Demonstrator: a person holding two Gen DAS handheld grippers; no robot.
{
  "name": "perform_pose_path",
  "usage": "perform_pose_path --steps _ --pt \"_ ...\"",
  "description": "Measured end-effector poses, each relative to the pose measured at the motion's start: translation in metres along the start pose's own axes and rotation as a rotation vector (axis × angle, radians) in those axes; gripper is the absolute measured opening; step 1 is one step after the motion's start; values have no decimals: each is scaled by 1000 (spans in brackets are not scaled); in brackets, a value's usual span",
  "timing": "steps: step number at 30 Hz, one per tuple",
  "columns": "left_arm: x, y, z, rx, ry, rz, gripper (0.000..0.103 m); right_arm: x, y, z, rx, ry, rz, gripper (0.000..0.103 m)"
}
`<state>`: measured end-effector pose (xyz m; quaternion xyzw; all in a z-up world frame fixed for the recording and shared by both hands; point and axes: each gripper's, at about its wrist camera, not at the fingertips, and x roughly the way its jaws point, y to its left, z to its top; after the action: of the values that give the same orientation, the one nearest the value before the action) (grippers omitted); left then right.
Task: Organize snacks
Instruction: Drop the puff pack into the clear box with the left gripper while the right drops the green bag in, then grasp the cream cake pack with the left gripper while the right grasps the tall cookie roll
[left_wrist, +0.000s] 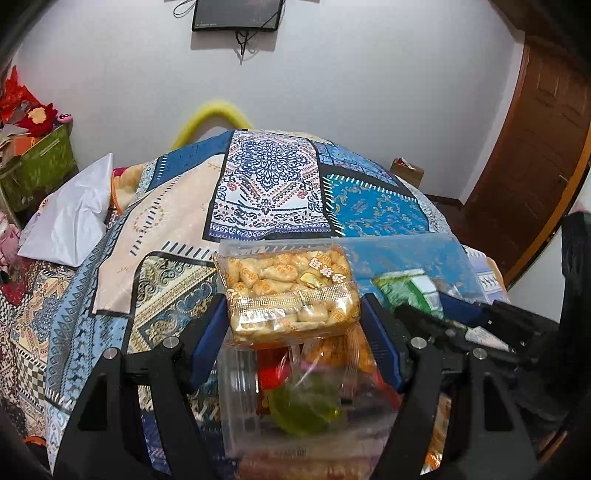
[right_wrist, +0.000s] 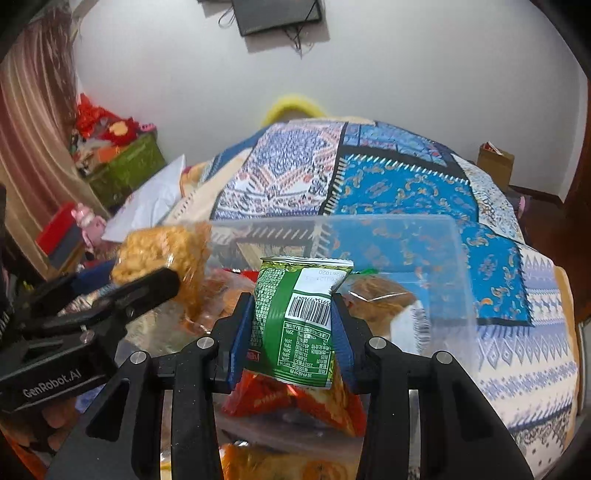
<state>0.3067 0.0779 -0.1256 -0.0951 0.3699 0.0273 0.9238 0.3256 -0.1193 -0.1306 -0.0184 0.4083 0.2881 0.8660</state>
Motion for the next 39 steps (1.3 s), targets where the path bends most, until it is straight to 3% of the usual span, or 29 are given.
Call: perform_pose_path --steps 11,13,15,17,31,39 --pt "28 1 10 -6 38 12 71 17 -9 2 17 41 14 39" --pt "30 2 9 -9 51 6 73 16 -10 1 15 45 -5 44" --pt "31 2 9 -16 66 1 75 15 -12 0 19 56 -7 56" --pt "29 2 9 -14 64 2 75 12 -14 0 24 49 -6 58" --pt "-59 -8 -4 57 -24 -13 76 -48 -1 -7 -10 -33 -14 62" --pt "-88 -8 -47 103 17 2 79 -74 9 -36 -31 -34 -22 65"
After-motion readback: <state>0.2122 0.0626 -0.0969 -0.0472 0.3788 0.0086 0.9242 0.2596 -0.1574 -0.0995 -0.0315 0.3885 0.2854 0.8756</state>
